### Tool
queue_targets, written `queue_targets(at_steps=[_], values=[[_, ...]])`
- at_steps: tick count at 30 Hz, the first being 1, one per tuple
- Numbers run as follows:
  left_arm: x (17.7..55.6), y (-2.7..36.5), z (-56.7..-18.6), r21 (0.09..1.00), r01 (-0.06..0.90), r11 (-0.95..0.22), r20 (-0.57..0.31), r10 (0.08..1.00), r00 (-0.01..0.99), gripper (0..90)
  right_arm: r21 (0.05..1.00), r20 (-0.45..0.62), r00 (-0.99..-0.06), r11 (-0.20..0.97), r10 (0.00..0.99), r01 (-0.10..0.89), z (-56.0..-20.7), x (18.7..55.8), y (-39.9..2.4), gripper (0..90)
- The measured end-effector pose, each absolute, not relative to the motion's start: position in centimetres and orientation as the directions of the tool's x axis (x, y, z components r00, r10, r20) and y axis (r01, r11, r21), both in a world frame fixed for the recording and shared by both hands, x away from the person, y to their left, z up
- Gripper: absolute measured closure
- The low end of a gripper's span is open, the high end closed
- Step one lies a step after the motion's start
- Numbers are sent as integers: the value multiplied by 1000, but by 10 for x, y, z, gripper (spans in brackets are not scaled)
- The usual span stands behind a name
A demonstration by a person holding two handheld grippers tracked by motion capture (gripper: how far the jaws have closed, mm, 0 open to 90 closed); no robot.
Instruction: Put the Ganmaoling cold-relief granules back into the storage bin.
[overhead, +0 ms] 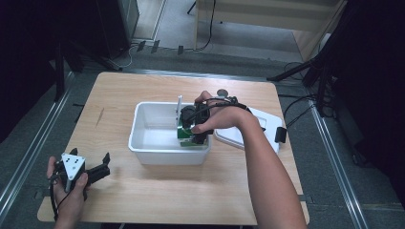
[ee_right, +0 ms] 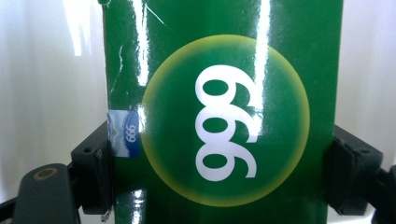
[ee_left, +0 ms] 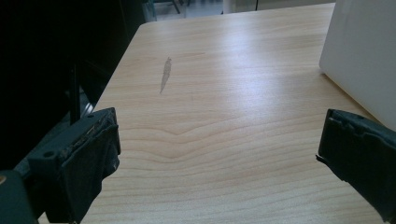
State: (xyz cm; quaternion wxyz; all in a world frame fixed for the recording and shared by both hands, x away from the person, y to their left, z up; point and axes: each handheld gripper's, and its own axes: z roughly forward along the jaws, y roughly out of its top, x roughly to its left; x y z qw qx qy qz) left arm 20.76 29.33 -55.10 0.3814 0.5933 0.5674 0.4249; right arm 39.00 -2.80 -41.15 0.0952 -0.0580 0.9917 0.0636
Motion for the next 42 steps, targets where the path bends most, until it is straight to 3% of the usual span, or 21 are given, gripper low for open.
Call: queue_targets(at_steps=[20,42], values=[[207,294,-551,934,350,-66,73,997,-6,0,84,-185,-975,987,-120,-137,-438,394,-23,148],[208,294,-551,932,356,-71,79,997,-6,0,67,-168,-980,991,-106,-119,-437,396,-29,127]])
